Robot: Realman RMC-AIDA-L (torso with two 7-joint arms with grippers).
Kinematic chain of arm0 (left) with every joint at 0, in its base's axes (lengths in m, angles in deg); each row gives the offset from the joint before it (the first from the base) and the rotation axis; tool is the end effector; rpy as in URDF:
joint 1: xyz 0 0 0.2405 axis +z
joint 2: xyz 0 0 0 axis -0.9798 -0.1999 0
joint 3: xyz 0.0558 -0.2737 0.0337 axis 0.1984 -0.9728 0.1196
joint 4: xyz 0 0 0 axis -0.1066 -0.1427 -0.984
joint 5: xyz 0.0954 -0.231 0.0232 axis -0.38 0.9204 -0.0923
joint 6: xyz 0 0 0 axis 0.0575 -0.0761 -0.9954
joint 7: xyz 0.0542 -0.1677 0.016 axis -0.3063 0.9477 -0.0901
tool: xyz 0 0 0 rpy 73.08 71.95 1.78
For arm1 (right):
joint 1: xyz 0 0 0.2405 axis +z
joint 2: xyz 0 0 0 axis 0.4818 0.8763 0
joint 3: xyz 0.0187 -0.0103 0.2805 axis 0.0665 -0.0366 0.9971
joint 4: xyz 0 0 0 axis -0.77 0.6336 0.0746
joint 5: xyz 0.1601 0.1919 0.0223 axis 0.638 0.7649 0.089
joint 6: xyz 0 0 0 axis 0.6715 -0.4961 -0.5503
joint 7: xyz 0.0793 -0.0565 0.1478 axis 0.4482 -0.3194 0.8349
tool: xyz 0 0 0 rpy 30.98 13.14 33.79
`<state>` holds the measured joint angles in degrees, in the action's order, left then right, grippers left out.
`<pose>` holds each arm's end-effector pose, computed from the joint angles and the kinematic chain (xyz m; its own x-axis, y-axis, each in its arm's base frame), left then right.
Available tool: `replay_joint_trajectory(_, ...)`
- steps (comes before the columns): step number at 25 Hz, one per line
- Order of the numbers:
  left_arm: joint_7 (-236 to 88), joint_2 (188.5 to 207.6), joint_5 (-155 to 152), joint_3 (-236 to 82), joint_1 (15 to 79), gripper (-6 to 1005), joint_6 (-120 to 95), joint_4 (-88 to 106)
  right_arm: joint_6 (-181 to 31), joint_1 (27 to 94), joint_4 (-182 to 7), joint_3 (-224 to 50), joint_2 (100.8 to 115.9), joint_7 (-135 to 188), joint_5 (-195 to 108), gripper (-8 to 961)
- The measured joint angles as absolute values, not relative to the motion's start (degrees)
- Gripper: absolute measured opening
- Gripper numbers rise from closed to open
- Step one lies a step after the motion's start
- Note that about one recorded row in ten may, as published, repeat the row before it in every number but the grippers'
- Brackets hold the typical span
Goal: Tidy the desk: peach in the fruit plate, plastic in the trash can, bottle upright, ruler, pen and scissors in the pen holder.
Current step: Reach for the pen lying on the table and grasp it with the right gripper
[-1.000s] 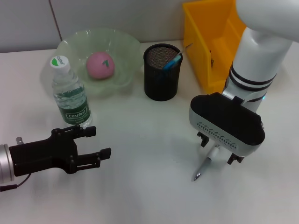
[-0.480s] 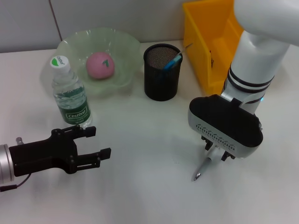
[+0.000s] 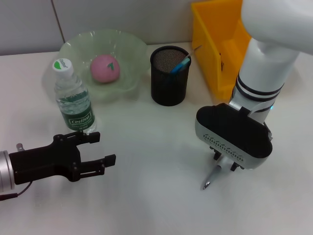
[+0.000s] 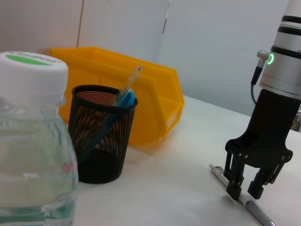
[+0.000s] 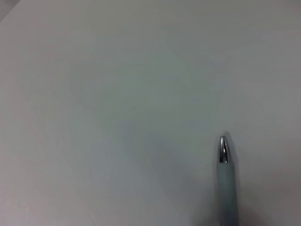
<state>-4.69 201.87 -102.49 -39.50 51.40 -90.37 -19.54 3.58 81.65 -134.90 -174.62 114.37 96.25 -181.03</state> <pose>-0.3227 0.3564 -0.0695 0.8091 0.3333 0.4840 0.4522 -0.8791 -0.1505 0.1972 0.4182 -0.1130 0.5000 0.7128 0.4917 0.5113 -0.7013 0.4967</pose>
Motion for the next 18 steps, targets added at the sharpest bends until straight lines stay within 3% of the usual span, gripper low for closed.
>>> replay_joint_trajectory(18,-4.7,201.78,-102.5,-39.6,51.4,799,-90.3,-19.5,2.1,82.1,-133.6,-174.9,114.48,95.6,-180.9,396)
